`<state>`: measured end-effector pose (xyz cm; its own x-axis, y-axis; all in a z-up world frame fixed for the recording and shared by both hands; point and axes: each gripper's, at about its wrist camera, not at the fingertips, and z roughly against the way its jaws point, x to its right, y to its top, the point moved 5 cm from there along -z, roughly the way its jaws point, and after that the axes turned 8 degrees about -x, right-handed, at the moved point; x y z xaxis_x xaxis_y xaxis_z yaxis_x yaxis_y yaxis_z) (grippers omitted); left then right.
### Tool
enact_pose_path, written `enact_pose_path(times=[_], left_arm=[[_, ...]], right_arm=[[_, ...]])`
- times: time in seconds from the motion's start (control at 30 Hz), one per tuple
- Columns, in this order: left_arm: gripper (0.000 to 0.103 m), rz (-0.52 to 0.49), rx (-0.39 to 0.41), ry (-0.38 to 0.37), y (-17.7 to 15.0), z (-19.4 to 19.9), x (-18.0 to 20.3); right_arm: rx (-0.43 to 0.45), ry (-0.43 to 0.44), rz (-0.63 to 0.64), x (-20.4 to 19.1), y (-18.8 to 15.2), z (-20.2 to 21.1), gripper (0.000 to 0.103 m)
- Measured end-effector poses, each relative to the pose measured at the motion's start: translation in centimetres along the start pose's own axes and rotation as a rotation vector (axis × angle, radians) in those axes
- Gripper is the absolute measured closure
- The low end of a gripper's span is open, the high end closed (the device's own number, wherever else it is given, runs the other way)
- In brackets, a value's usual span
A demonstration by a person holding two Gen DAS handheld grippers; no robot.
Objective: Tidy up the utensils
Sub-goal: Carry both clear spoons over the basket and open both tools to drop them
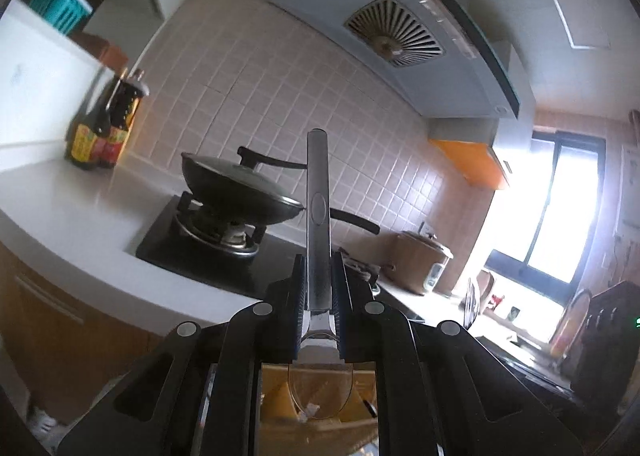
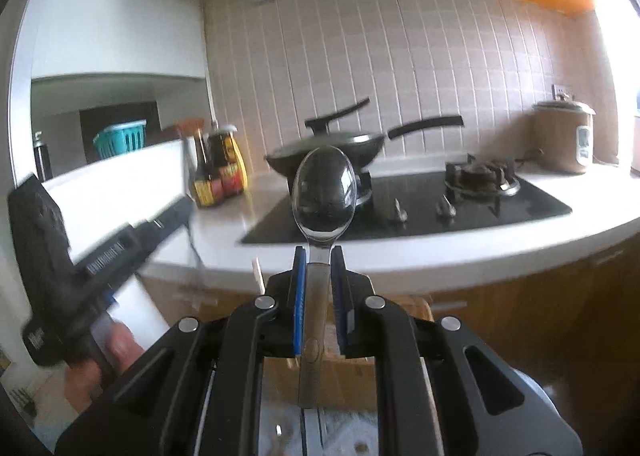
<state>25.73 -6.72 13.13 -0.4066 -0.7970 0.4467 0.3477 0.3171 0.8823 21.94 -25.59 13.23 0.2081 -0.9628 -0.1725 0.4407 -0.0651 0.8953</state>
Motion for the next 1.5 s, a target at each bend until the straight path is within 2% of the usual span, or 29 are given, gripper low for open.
enact_pose_path(times=[0.17,0.27,0.4,0.53,0.7,0.97,1.13,1.4,1.5], left_arm=[[0.092,0.026,-0.003,0.022,-1.1,-2.9,-2.0],[0.093,0.022,-0.001,0.096,-2.3,-4.4,-3.1],[0.092,0.001,-0.004,0.147,-3.3,-5.4,-3.8],[0.092,-0.038,0.033,0.206,-3.9,-5.4,-3.8],[0.093,-0.07,0.065,0.24,-4.6,-5.1,-3.5],[0.093,-0.077,0.057,0.242,-5.1,-4.9,-3.7],[0.093,-0.008,0.081,0.232,-3.5,-3.7,-4.9],[0.092,-0.005,0.116,0.239,-1.4,-1.3,-5.8],[0.085,-0.006,0.11,0.236,-0.8,0.0,-6.2]], right_arm=[[0.06,-0.059,0.065,-1.1,1.0,-2.3,0.093],[0.074,-0.098,0.107,-1.3,0.6,-3.6,0.093],[0.071,-0.108,0.109,-0.7,0.1,-5.0,0.093],[0.042,-0.1,0.09,0.2,-0.7,-6.4,0.093],[0.032,-0.104,0.106,0.5,-1.9,-7.2,0.093],[-0.038,-0.057,0.091,0.6,-3.4,-8.5,0.093],[-0.06,-0.047,0.066,1.2,-3.9,-9.0,0.093],[-0.05,-0.076,0.113,0.7,-4.9,-8.7,0.09],[-0.054,-0.059,0.088,0.9,-4.9,-8.3,0.09]])
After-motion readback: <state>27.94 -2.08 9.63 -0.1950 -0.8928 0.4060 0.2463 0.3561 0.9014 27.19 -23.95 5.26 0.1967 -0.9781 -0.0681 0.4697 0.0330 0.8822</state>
